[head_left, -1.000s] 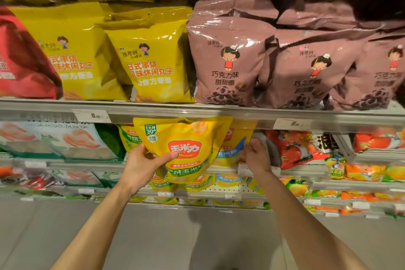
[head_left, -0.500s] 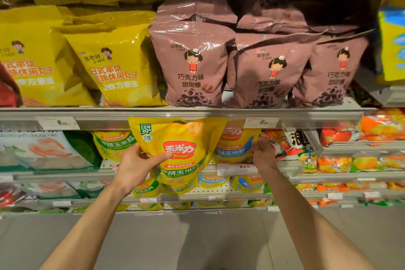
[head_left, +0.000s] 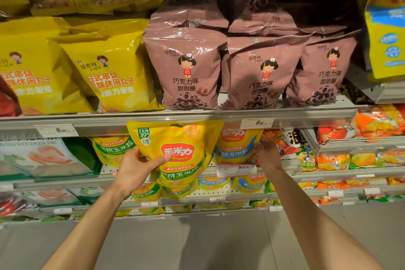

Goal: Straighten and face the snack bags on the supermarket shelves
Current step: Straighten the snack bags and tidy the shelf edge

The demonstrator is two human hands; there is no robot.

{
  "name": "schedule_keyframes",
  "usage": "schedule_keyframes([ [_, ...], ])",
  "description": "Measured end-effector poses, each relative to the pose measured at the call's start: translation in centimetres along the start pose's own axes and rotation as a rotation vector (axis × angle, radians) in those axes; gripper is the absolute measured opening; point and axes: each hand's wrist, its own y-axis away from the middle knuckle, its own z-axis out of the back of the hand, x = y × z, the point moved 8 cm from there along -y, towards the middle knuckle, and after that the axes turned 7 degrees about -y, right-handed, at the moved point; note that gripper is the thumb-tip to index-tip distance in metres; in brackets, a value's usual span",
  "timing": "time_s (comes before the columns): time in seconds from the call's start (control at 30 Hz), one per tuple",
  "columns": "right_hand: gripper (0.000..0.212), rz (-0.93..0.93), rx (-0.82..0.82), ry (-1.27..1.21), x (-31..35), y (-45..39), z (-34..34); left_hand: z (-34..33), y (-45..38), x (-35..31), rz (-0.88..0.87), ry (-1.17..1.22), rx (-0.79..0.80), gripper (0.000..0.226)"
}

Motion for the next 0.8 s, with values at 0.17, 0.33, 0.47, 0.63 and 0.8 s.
schedule_keyframes([
  [0.17,0.014,0.102,-0.022,0.065,0.4,2.9,0.0,0.1,-0.1,0.0,0.002,0.003,0.008,0.055],
  [0.33,0.019,0.089,0.205,0.161,1.1,6.9,-5.0,0.3,-0.3,-0.2,-0.019,-0.009,0.029,0.053],
  [0.47,0.044,0.021,0.555,0.165,2.5,9.8,-10.7,0.5,-0.8,-0.1,-0.039,-0.022,0.053,0.056],
  [0.63,0.051,0.029,0.544,0.133,4.4,10.7,-14.4,1.3,-1.5,-0.1,-0.086,-0.054,0.046,0.054],
  [0.8,0.036,0.027,0.464,0.085,4.7,10.0,-15.8,2.8,-2.3,-0.1,-0.129,-0.080,0.005,0.043],
])
